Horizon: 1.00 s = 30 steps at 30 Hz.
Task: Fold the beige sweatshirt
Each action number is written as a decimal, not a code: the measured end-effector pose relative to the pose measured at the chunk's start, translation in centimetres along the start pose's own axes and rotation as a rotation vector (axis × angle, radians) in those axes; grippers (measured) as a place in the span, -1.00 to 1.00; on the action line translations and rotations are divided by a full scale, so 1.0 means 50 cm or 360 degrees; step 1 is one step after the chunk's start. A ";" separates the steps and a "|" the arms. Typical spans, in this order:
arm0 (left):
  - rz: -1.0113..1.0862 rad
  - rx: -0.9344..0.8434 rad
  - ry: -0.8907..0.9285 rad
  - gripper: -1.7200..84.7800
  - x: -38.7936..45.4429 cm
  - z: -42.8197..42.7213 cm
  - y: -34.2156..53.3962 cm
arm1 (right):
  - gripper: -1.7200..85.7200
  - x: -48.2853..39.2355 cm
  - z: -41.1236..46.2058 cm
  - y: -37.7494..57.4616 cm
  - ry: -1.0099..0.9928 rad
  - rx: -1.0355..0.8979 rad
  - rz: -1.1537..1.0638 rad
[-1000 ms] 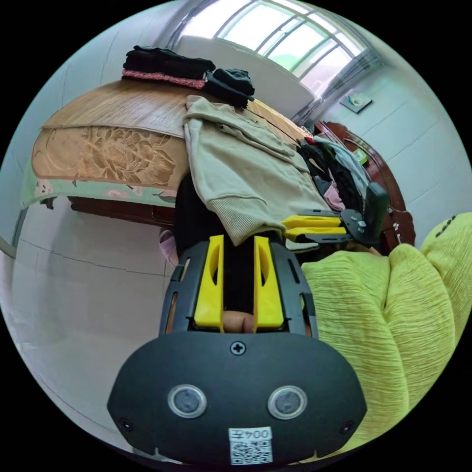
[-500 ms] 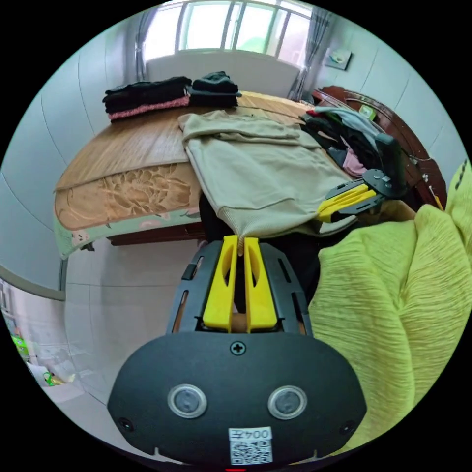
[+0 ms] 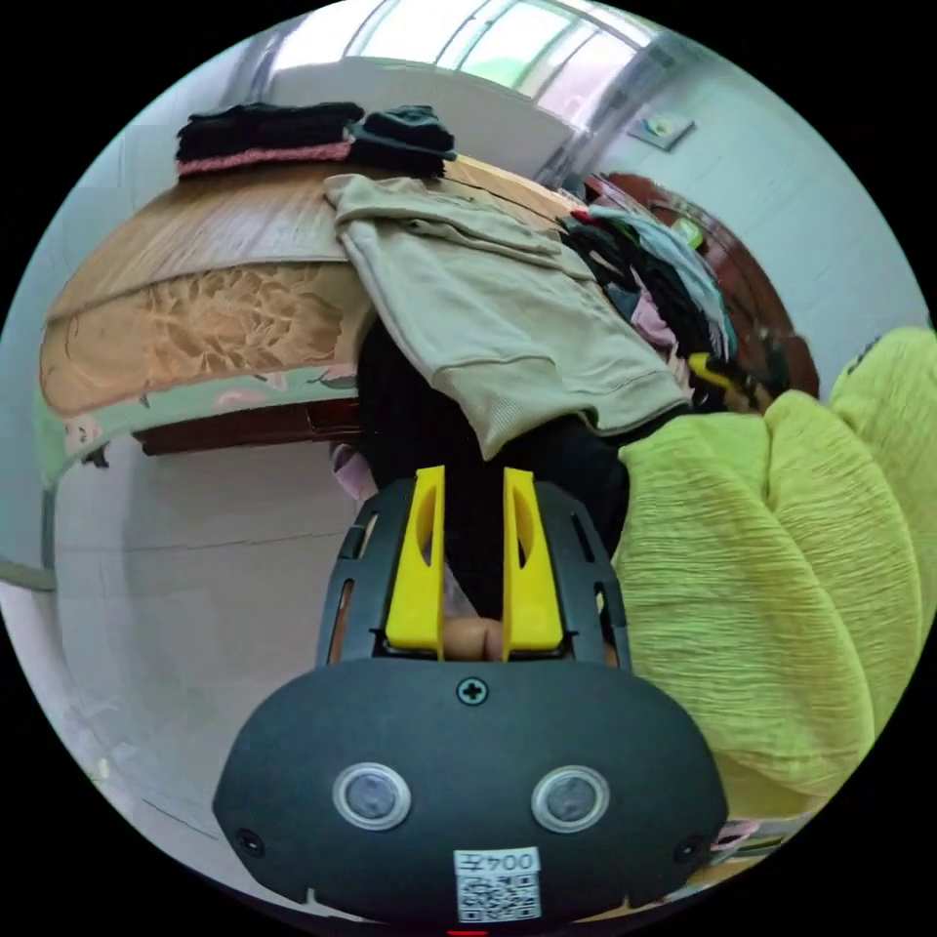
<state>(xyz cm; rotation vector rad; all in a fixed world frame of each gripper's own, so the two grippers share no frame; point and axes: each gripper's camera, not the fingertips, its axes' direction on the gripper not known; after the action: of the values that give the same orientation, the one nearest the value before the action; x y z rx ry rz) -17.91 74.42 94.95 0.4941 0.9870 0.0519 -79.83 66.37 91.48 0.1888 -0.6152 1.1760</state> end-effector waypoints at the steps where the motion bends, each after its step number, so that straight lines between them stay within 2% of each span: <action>1: -0.0118 0.0055 0.0080 -0.77 -0.037 -0.006 0.006 | -0.83 0.023 -0.014 0.012 0.0030 0.0010 0.0079; 3: -0.0317 0.0163 0.0195 -0.77 -0.094 -0.009 0.012 | -0.78 0.069 -0.038 0.053 0.0070 0.0019 0.0279; 5: -0.0524 0.0233 0.0312 -0.76 -0.148 0.008 0.007 | -0.73 0.060 -0.027 0.066 0.0044 0.0000 0.0312; 7: -0.0549 0.0208 0.0343 -0.75 -0.157 0.033 -0.009 | -0.68 0.034 -0.002 0.064 0.0021 -0.0047 0.0288; 11: -0.0505 0.0139 0.0363 -0.71 -0.138 0.092 -0.047 | -0.66 0.007 0.038 0.042 0.0002 -0.0086 0.0344; 16: -0.0522 0.0174 0.0476 -0.70 -0.138 0.133 -0.056 | -0.83 0.044 0.034 0.028 -0.0202 -0.0127 0.0562; 21: -0.0342 0.0156 0.0291 -0.88 -0.094 0.144 -0.070 | -0.87 -0.018 -0.048 -0.004 0.0045 -0.0025 0.0364; 23: -0.0300 0.0136 0.0231 -0.92 -0.093 0.142 -0.065 | -0.87 0.000 -0.041 -0.003 0.0074 -0.0101 0.0402; 25: -0.0330 0.0111 0.0177 -0.93 -0.111 0.139 -0.055 | -0.87 0.037 -0.017 0.008 -0.0008 -0.0179 0.0502; 27: -0.0375 0.0091 0.0130 -0.93 -0.138 0.133 -0.040 | -0.86 0.077 -0.004 0.021 -0.0257 -0.0164 0.0684; 30: -0.0487 0.0153 0.0283 -0.88 -0.184 0.120 -0.014 | -0.82 0.087 -0.011 0.024 -0.0392 -0.0156 0.0736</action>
<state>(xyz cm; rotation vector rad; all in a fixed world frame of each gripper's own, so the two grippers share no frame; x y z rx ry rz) -18.31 69.14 104.59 0.4263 1.2348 -0.2300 -79.66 70.59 93.21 0.1104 -0.9655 1.5766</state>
